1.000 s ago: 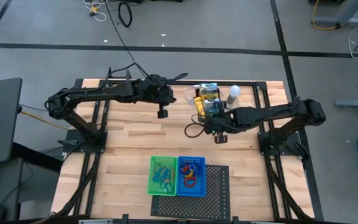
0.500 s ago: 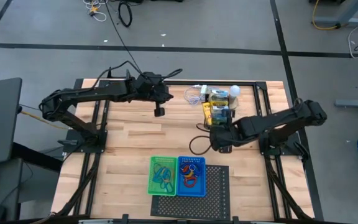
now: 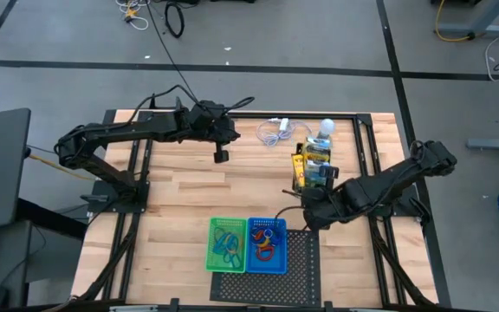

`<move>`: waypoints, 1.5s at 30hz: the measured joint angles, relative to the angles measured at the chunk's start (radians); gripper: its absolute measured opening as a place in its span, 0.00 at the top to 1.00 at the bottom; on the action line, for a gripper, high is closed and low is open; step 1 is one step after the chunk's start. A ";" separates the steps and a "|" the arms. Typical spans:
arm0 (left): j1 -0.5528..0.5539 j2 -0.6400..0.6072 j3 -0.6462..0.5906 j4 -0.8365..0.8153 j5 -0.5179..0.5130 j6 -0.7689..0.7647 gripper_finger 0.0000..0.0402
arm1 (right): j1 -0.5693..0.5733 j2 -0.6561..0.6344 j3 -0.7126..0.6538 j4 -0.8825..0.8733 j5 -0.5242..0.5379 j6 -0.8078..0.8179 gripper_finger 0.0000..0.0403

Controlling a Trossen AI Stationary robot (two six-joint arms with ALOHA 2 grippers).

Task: Pick & Place Office Desk Supplies
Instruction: Put the black bin on the shelf

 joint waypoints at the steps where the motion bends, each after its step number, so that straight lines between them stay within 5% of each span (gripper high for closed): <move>1: 0.000 0.000 0.000 0.000 0.000 0.000 1.00 | 0.010 0.000 0.000 -0.002 -0.008 0.010 1.00; 12: 0.001 0.000 0.000 0.001 -0.002 0.000 1.00 | 0.100 0.003 0.021 -0.036 -0.070 0.055 1.00; 24: 0.001 0.000 0.000 0.002 -0.027 0.000 1.00 | 0.190 0.172 0.259 -0.164 -0.085 0.057 1.00; 45: 0.001 0.000 0.000 -0.012 -0.026 0.004 1.00 | 0.355 0.401 0.528 -0.227 -0.170 0.319 1.00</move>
